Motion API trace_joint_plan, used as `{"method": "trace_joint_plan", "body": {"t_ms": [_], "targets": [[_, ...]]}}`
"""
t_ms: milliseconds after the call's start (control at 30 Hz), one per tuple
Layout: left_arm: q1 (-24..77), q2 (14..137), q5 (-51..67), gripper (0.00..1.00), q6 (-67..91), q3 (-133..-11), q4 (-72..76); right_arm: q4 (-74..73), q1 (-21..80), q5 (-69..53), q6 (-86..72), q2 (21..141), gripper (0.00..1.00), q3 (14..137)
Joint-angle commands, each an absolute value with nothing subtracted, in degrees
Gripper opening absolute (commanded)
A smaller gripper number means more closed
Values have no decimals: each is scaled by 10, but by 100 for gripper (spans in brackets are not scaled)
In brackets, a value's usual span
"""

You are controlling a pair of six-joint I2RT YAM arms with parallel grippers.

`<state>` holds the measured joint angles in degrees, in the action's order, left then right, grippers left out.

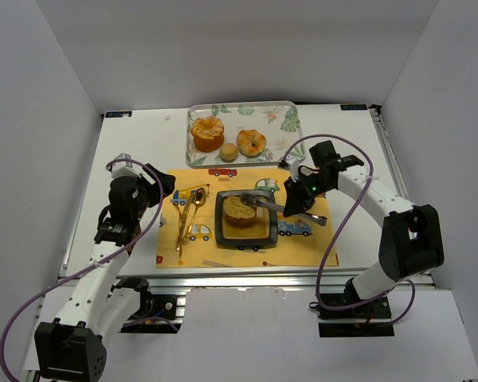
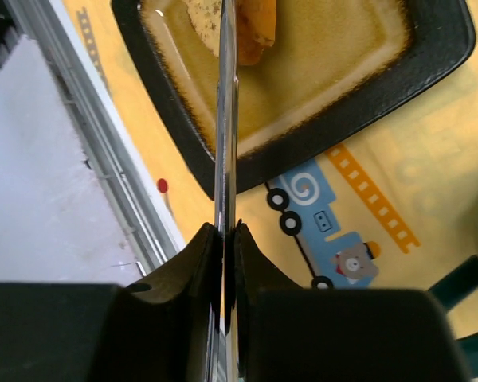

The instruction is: Place the bread

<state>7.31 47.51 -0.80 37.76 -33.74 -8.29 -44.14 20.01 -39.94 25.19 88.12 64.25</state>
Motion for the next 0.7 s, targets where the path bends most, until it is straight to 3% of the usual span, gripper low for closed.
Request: {"method": "trace_joint_plan", "body": {"t_ms": [0,100,233,467,667], "targets": [[71,463,-1,85,382,-335,-69,-424,209,-382,281,873,19,649],[70,457,-1,85,382,-332,-72,-426,211,-383,287,864,33,650],[71,446,-2,85,386,-323,-73,-425,211,-380,285,852,42,660],[70,441,-2,85,381,-325,-76,-403,210,-369,268,837,44,707],[71,444,-1,85,382,-325,-69,-316,210,-280,211,878,35,775]]}}
